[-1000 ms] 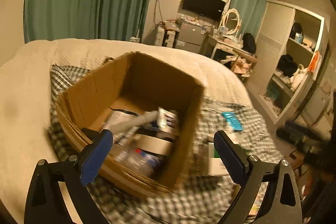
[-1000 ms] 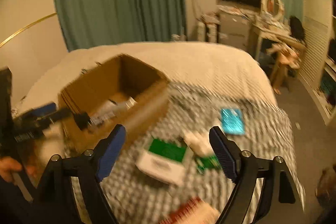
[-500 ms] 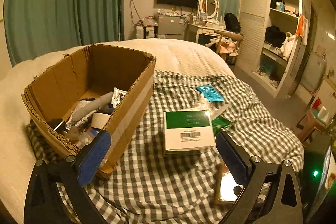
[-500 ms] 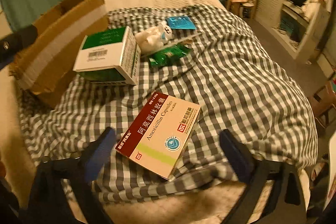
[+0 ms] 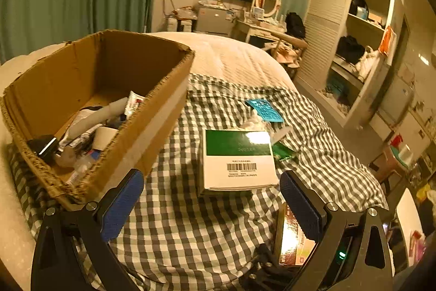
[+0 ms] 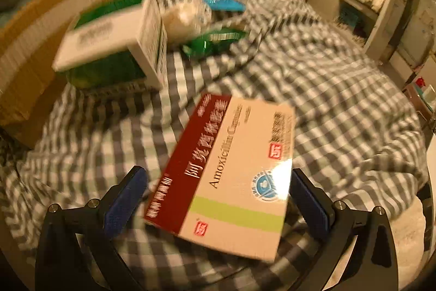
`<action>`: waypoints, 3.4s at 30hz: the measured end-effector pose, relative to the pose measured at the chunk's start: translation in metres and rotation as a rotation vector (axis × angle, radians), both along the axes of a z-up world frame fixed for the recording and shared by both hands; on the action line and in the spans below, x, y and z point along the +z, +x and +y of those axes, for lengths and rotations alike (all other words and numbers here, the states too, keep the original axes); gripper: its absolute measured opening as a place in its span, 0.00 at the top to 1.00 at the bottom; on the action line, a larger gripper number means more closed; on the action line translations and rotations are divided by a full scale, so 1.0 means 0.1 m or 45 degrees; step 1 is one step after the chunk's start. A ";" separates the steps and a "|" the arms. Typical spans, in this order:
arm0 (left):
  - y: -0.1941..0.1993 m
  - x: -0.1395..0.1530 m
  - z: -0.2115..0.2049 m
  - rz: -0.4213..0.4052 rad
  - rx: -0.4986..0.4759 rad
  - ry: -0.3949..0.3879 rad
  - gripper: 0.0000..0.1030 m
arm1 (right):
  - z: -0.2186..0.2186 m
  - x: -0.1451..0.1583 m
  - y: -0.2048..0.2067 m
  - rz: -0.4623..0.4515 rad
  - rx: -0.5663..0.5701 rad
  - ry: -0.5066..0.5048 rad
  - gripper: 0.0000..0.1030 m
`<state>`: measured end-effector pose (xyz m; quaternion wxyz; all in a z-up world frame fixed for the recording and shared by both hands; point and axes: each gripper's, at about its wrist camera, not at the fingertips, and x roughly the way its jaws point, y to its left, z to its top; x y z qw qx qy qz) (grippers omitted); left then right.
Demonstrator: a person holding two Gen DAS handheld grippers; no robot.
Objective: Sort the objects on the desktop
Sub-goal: 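Grasp the green-white medicine box with the left tool while the right tool grasps the amoxicillin box, then drop the green-white box into the cardboard box with the left tool while the right drops the amoxicillin box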
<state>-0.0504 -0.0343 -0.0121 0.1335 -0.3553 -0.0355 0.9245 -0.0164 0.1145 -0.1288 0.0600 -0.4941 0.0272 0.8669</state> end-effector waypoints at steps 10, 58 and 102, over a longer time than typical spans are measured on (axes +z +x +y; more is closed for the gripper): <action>-0.06 -0.18 0.22 -0.068 -0.134 0.047 0.01 | 0.40 0.44 -0.15 0.010 0.151 -0.132 0.19; -0.57 -0.78 0.48 -0.106 0.114 -0.011 0.05 | 0.89 0.49 -0.83 -0.034 0.551 -0.086 0.68; -0.48 0.69 -1.49 0.155 0.395 0.063 0.00 | -1.06 2.41 -1.49 0.533 0.608 -0.584 0.08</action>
